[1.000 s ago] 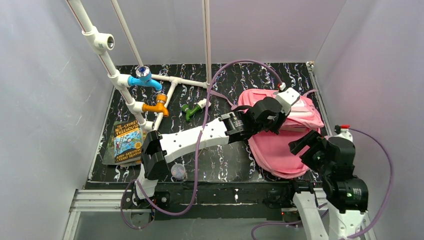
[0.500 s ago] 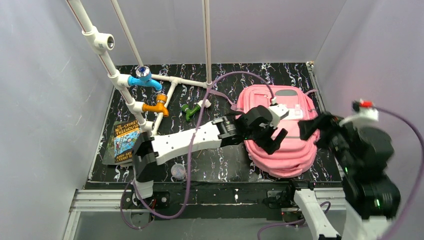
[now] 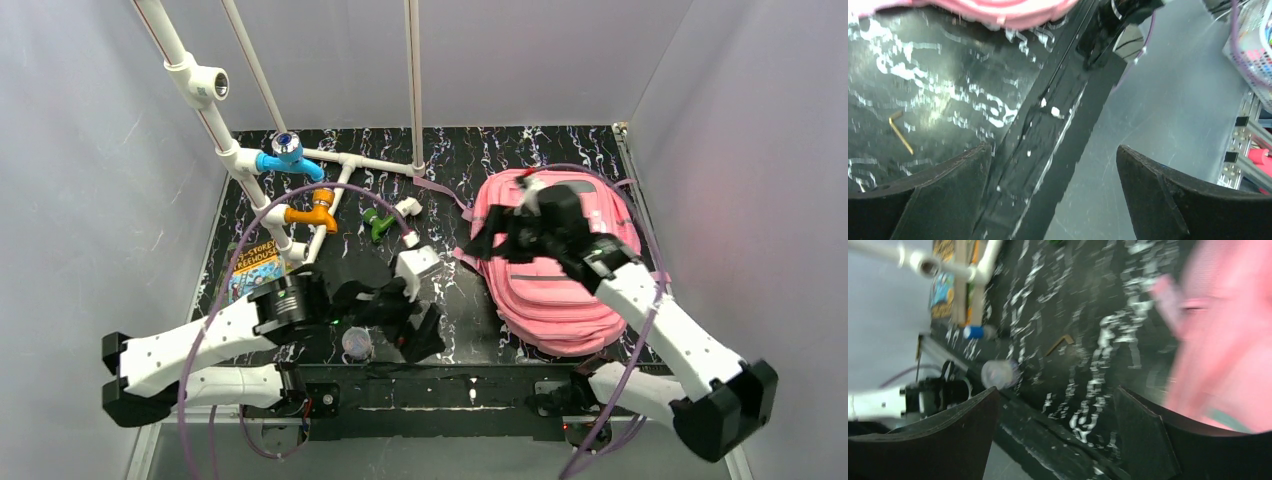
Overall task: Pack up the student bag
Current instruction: Pick up the book from the center of the board.
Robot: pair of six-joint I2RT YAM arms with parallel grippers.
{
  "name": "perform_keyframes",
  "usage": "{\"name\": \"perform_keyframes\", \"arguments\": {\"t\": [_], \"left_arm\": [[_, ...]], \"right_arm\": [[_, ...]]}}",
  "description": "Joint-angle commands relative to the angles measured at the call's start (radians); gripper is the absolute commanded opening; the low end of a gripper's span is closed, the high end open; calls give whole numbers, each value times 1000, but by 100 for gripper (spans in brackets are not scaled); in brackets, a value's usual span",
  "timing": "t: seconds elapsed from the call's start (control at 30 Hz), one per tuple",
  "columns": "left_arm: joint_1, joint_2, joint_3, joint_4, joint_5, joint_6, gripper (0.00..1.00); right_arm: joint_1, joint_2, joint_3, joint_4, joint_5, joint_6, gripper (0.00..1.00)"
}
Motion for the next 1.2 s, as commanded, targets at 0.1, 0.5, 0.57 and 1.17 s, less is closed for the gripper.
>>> {"name": "perform_keyframes", "arguments": {"t": [0.1,0.5,0.57,1.17], "left_arm": [[-7,-260,-115,-248,-194,-132,95],[-7,-517,-195,-682,-850,-682,89],[-7,-491,-173,-784,-951,-828,91],[462,-358,-271,-444,-853,-541,98]], "right_arm": [[448,131,-140,557,276,223,91],[539,238,-189,650,361,288,91],[539,220,-201,645,368,288,92],[537,64,-279,560,475,231,94]]}}
